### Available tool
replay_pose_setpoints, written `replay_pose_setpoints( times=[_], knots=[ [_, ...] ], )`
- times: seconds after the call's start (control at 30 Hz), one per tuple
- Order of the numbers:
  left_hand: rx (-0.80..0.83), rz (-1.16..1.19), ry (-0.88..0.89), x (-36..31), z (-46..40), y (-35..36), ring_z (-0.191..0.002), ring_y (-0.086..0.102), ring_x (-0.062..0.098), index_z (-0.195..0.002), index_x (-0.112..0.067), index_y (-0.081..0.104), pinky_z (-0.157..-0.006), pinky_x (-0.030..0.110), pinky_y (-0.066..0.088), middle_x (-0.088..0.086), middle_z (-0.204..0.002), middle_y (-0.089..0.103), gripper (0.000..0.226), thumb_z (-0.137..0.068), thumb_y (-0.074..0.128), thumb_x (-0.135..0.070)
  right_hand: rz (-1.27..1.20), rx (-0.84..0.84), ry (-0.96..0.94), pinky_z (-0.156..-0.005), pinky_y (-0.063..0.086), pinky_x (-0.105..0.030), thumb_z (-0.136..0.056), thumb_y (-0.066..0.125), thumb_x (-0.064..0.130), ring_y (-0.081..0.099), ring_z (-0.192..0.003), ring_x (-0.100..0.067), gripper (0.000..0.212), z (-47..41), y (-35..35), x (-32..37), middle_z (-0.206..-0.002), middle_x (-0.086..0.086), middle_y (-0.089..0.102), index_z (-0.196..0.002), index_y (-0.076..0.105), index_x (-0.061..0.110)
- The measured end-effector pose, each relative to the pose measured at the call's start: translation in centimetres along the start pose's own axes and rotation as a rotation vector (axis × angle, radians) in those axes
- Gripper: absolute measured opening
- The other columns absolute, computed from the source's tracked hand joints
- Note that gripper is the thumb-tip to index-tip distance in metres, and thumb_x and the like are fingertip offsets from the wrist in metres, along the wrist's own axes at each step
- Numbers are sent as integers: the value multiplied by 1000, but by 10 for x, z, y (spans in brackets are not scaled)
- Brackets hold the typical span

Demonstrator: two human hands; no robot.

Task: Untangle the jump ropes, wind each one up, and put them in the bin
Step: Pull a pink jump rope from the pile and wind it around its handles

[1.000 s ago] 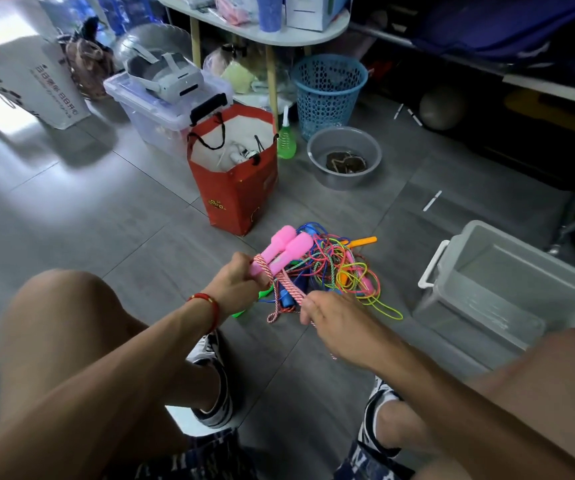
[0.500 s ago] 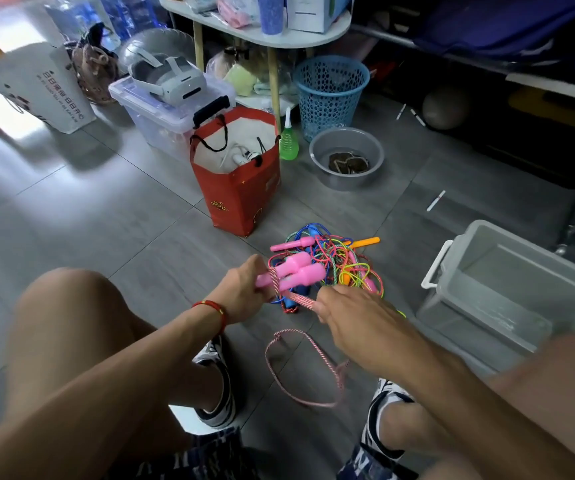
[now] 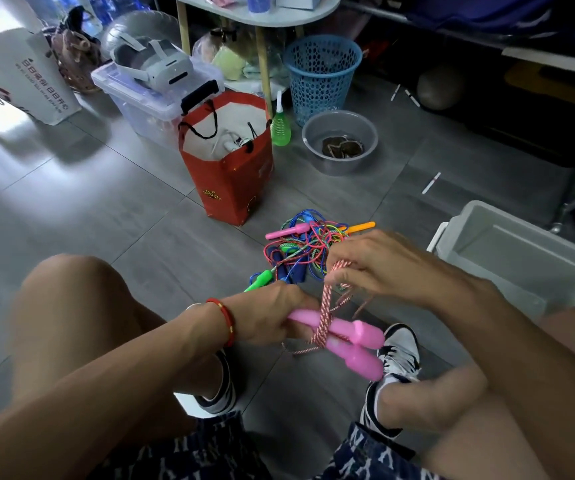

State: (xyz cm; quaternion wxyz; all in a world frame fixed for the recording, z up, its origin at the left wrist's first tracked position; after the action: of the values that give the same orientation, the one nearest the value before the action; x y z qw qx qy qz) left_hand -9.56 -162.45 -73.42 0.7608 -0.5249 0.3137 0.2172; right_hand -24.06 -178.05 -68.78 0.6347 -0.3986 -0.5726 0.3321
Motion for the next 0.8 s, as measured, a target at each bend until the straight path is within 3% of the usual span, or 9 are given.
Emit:
replay_pose_setpoints(
  times=[0.13,0.23,0.3,0.37,0.43,0.53,0.63,0.73,0.8],
  knots=[
    [-8,102,81,-16,8,-13,-86,65,24,-108,-14,65,-78,41,53,2,-95,69,14,-96,65,-21,-364,41,128,-71,53,-37,-91,72,31,62,-75,-13,6,-3,4,-22,-82,0,68,-89,69,26],
    [-92,303,168,-34,16,-27,-85,63,6,-108,-10,66,-76,25,52,-10,-96,69,13,-95,66,-12,-689,64,170,-73,47,-19,-93,69,16,59,-76,-1,9,0,6,-26,-78,3,68,-85,74,15],
    [-190,413,181,-35,21,-36,-79,56,-3,-104,-4,65,-73,16,46,-11,-88,67,12,-93,66,-7,-834,44,263,-69,46,-17,-95,64,7,57,-69,1,28,7,15,-30,-72,12,67,-74,74,24],
    [-286,529,137,-27,23,-39,-71,52,3,-101,0,63,-66,19,44,4,-79,62,11,-94,64,-9,-965,-32,477,-62,46,-19,-97,56,-6,56,-53,1,52,12,30,-26,-57,12,64,-59,74,25],
    [-390,666,71,-16,23,-36,-65,50,4,-97,-4,60,-61,16,42,-2,-72,58,5,-95,58,-9,-1015,-73,457,-53,37,-24,-99,56,12,41,-47,-5,37,10,41,-8,-53,1,48,-65,69,18],
    [-490,734,-78,-4,17,-29,-57,45,2,-94,-6,55,-56,13,38,-9,-64,56,8,-101,54,-3,-888,-88,386,-52,29,-21,-107,44,30,32,-50,-5,38,-1,48,13,-53,8,37,-79,67,19],
    [-516,751,-190,4,12,-27,-53,41,3,-87,-9,52,-53,14,36,-8,-58,53,18,-101,50,2,-503,-71,397,-66,44,-31,-107,42,28,53,-63,-12,25,-3,57,12,-63,13,53,-93,61,18],
    [-535,710,-263,8,6,-22,-52,40,5,-82,-11,52,-51,15,34,-6,-58,50,22,-101,52,1,-162,-110,402,-77,49,-45,-104,36,35,59,-85,-35,26,-3,64,17,-82,-7,64,-92,55,20],
    [-564,700,-318,11,2,-19,-49,40,4,-79,-12,53,-49,14,34,-7,-56,51,23,-100,53,0,-124,-116,436,-81,45,-43,-105,39,23,58,-89,-34,29,-6,62,20,-86,-8,62,-92,63,13]
  ],
)
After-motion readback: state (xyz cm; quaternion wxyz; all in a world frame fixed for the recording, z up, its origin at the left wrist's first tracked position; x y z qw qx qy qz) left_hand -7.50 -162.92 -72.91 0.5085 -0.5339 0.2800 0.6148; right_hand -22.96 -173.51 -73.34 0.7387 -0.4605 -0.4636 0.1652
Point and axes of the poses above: each hand's wrist, its own z-axis away from the middle knuckle, its own y-axis out of the palm, x = y × z, the point moved 1 cm from there along -z, towards the middle knuckle
